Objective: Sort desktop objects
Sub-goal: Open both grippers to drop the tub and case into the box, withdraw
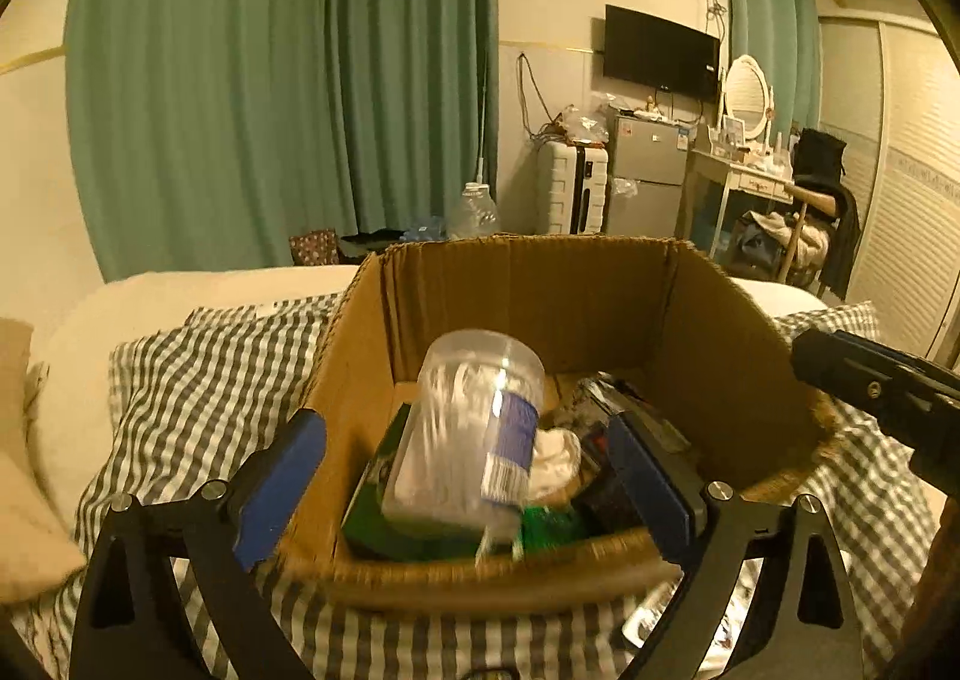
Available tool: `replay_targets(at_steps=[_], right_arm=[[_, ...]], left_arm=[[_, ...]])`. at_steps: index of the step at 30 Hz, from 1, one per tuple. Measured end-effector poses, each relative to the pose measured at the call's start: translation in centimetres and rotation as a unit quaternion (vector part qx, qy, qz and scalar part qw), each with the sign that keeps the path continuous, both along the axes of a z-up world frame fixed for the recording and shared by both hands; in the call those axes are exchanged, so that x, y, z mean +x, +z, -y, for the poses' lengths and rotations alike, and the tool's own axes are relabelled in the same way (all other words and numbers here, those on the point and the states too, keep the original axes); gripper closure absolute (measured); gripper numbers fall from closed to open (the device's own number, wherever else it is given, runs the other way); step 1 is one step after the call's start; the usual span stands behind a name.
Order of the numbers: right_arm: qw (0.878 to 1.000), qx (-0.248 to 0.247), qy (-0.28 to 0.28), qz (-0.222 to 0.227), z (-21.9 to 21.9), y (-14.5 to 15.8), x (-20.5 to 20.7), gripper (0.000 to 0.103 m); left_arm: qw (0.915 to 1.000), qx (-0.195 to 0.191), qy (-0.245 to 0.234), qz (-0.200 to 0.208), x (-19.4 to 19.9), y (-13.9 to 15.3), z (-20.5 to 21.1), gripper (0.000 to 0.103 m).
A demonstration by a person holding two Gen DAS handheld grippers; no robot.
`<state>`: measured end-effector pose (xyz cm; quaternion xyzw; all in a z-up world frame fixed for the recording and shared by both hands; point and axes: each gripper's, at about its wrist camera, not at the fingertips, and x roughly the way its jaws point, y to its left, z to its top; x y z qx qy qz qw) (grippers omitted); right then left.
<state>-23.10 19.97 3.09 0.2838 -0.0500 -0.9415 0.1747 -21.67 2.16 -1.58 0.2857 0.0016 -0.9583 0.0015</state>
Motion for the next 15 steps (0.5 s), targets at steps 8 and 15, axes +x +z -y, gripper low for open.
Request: replay_targets(at_steps=[8,15], right_arm=[[1.0,-0.002,-0.009,-0.019,-0.5,3.3,5.8,0.017],[0.999,0.015,-0.001,-0.029,-0.9,4.6,10.8,0.011]], left_arm=[[0.9998,0.004,0.013,-0.014,6.1,3.3,0.4,0.0],[0.9994,0.016,0.004,-0.031,11.2,5.3,1.2,0.0]])
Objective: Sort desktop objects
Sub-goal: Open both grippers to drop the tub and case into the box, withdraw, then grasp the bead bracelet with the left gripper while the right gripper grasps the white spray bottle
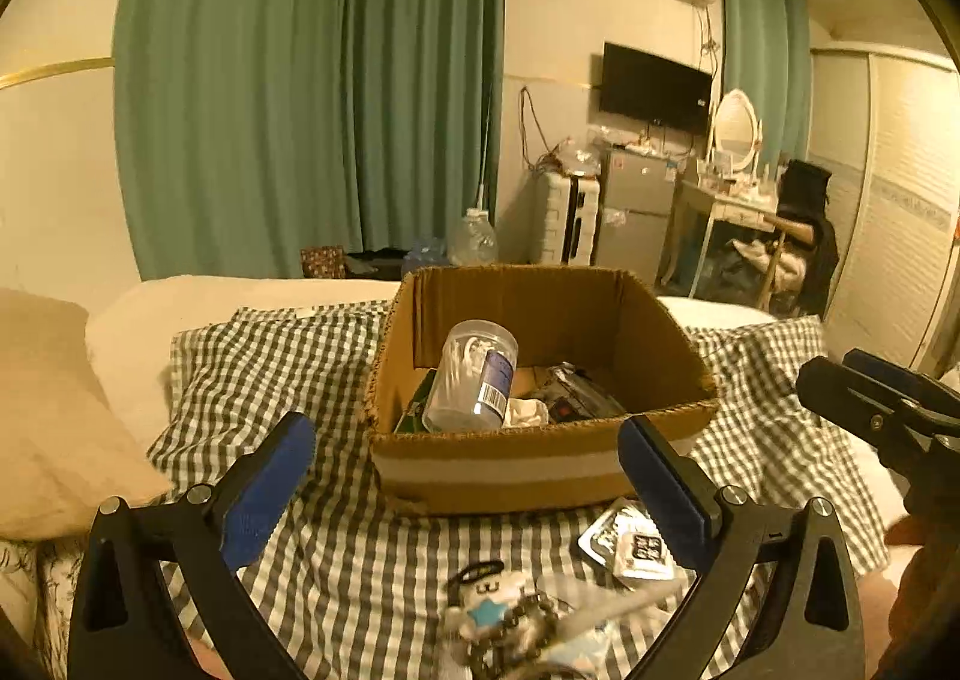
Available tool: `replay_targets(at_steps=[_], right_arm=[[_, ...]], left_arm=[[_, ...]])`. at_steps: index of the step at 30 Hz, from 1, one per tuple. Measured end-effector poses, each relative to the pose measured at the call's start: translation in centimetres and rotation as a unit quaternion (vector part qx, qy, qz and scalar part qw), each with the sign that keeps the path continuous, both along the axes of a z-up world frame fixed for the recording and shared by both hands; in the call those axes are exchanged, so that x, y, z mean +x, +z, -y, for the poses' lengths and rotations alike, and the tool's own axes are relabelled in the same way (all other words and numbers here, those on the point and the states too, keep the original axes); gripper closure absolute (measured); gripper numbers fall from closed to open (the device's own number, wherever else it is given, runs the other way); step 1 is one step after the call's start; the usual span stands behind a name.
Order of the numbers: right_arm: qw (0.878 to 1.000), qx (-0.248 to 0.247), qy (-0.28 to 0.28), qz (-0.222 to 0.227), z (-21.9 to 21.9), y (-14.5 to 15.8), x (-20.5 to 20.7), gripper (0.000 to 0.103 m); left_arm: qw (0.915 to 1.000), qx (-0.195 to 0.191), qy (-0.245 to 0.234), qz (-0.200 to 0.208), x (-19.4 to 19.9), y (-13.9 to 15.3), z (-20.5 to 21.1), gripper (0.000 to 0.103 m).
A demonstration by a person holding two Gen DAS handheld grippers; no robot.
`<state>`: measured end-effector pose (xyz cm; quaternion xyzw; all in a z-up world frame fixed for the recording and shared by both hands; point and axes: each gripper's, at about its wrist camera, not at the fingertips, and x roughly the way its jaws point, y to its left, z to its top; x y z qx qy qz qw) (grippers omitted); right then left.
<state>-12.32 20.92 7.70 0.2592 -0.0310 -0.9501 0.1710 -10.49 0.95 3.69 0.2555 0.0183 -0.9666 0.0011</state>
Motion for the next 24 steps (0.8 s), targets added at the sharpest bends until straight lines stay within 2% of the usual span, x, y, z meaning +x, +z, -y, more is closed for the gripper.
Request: replay_targets(at_steps=[7,14,19,22,24], right_arm=[[1.0,0.004,-0.007,0.014,-1.0,-0.9,2.5,0.009],[0.999,0.011,-0.011,0.048,-0.7,-4.7,3.1,0.009],[0.997,0.014,-0.018,0.079,-0.8,-8.6,2.5,0.009],[0.995,0.019,-0.017,0.095,-1.0,-10.3,2.0,0.009],[0.994,0.016,-0.019,0.104,-1.3,-11.3,1.6,0.009]], left_arm=[[0.9984,0.028,0.028,0.039,2.3,-2.0,1.8,0.0],[0.9951,0.041,0.041,0.08,3.2,-6.4,2.1,0.0],[0.9937,0.024,0.023,0.107,3.0,-10.1,0.7,0.0],[0.9937,0.026,-0.019,0.108,2.9,-11.8,0.0,0.0],[0.9935,0.016,-0.028,0.109,2.6,-12.5,-0.3,0.0]])
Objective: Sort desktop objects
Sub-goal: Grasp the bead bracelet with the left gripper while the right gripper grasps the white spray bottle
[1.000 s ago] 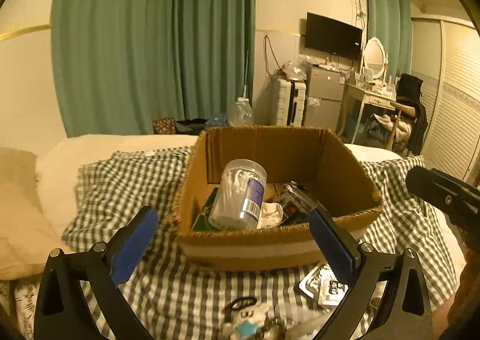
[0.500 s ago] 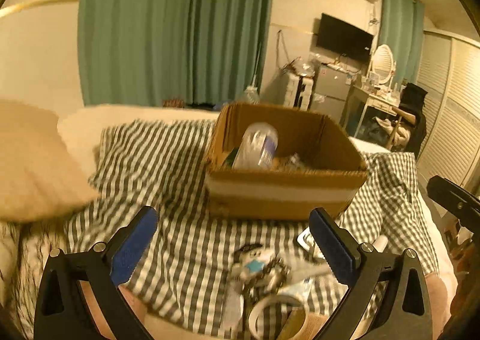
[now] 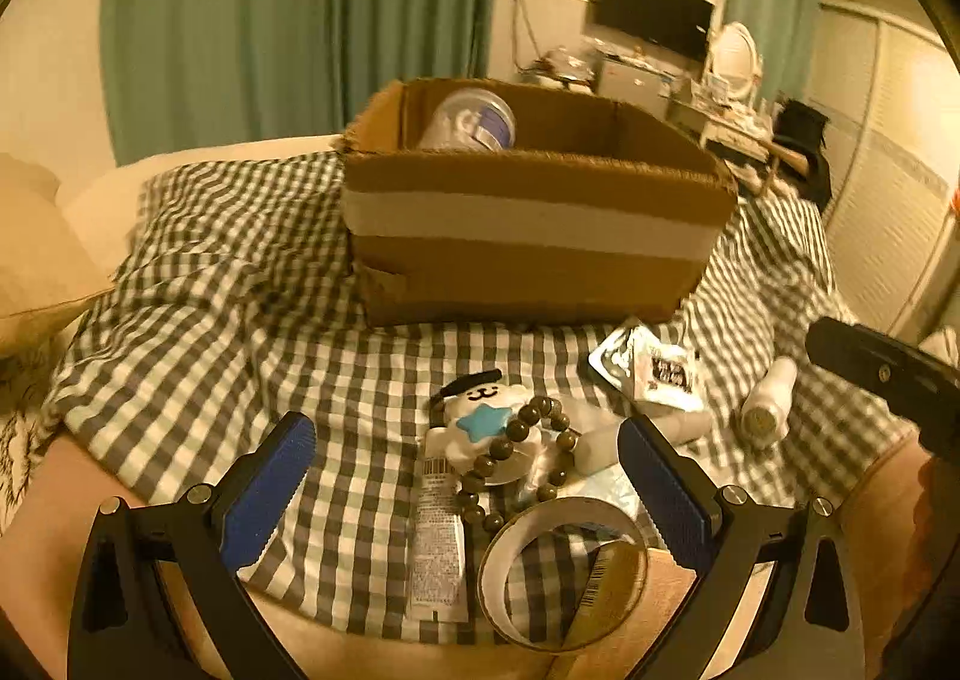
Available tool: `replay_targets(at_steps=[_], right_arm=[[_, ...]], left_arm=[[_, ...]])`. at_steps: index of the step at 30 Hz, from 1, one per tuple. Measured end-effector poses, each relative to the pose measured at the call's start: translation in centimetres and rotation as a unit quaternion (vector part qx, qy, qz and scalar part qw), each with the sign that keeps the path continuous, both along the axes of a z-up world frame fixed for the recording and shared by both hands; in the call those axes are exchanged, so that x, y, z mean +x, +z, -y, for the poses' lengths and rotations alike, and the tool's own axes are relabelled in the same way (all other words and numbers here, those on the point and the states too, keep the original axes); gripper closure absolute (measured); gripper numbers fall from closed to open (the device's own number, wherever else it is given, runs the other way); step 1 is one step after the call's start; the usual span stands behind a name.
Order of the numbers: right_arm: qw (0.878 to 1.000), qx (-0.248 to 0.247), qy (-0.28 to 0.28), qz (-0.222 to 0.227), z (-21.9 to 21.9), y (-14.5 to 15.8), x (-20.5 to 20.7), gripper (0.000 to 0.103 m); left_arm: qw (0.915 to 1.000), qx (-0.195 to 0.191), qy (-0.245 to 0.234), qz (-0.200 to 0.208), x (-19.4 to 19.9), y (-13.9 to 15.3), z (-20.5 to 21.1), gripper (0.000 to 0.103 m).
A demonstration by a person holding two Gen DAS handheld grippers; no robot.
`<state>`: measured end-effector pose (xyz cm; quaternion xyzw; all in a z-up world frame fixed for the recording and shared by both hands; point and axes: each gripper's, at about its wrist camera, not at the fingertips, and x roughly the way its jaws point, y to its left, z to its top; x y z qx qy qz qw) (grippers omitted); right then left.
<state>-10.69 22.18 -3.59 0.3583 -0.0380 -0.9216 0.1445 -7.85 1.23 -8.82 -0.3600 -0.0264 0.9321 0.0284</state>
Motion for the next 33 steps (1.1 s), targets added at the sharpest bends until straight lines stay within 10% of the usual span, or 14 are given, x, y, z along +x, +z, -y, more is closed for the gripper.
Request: replay_targets(at_steps=[11,13,17,21,33], right_arm=[[0.999,0.024,0.007,0.033,0.9,-3.2,-2.3,0.009],[0.999,0.025,0.011,0.037,0.9,-3.5,-2.6,0.009],[0.998,0.023,0.016,0.047,1.2,-4.4,-2.9,0.009],[0.998,0.025,0.019,0.055,1.4,-4.9,-2.9,0.009],[0.993,0.066,0.079,0.059,4.1,-6.2,-1.9,0.01]], left_arm=[[0.9978,0.015,-0.022,0.06,-3.0,-4.6,0.7,0.012],[0.9971,0.015,-0.03,0.068,-3.4,-5.1,0.7,0.021],[0.9932,0.018,-0.06,0.098,-3.8,-6.4,0.0,0.074],[0.9925,0.02,-0.071,0.097,-3.5,-6.4,-0.3,0.089],[0.9938,0.064,-0.061,0.066,-2.5,-4.3,1.0,0.092]])
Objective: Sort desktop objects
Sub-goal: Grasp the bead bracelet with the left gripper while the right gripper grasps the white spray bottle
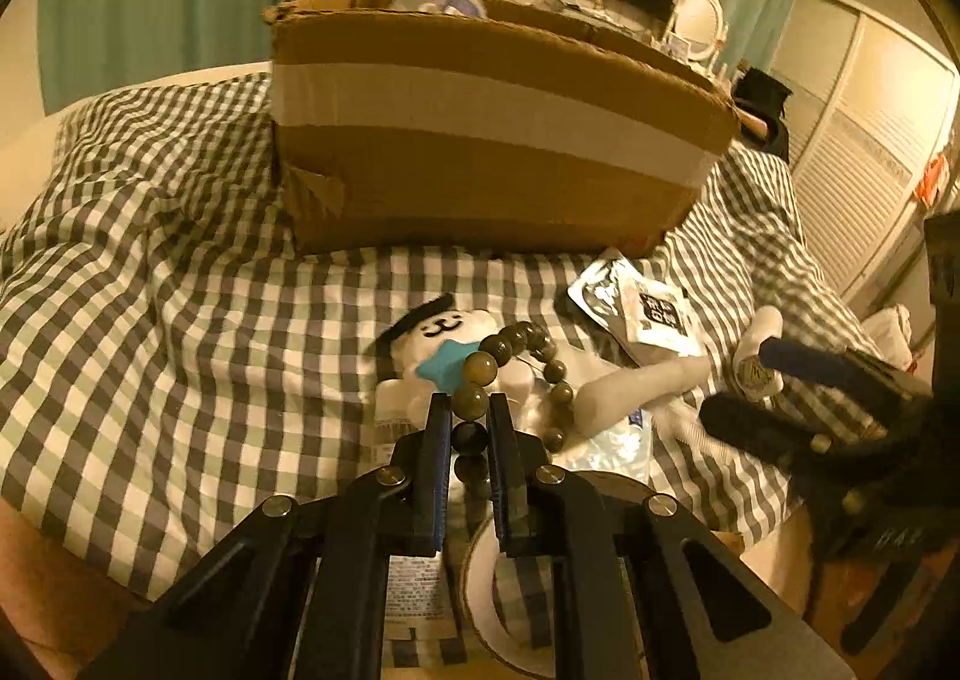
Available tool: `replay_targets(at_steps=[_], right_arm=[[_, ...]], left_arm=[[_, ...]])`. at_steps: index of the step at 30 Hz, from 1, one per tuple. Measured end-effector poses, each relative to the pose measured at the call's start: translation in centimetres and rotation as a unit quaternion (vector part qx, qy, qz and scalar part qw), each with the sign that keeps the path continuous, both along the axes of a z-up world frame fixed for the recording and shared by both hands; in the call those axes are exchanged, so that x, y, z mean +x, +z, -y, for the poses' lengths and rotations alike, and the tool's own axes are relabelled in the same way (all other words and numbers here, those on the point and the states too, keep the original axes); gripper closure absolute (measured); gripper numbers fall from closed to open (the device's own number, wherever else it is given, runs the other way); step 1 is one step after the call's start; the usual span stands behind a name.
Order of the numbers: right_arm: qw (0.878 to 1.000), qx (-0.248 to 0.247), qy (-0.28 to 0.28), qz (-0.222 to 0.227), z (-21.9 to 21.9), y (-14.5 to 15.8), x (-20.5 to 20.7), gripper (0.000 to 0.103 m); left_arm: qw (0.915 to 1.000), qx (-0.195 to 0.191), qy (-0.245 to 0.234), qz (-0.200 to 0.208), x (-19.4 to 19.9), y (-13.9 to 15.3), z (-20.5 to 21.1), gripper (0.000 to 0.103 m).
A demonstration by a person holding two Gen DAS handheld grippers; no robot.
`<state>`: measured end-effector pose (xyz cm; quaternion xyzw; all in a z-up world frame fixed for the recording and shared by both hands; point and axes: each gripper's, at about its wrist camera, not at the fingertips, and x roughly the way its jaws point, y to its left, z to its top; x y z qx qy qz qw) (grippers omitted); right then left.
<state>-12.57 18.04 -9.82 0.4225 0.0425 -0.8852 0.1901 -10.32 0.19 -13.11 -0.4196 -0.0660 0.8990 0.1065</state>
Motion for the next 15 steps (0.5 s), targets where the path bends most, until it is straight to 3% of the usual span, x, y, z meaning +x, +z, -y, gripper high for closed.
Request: replay_targets(at_steps=[5,12,13,15], right_arm=[[0.999,0.011,0.035,0.005,1.3,-0.8,-0.6,0.01],[0.996,0.042,0.072,0.026,4.1,-2.7,-3.0,0.013],[0.996,0.045,0.073,0.031,4.3,-3.0,-3.2,0.015],[0.995,0.054,0.065,0.046,4.3,-3.9,-3.9,0.031]], left_arm=[[0.9995,0.016,0.019,-0.018,0.1,1.1,1.3,0.092],[0.9988,-0.001,0.037,-0.033,-0.2,1.3,1.6,0.092],[0.9988,-0.002,0.036,-0.032,-0.3,1.2,1.6,0.092],[0.999,0.001,0.035,-0.028,-0.6,0.9,1.5,0.092]])
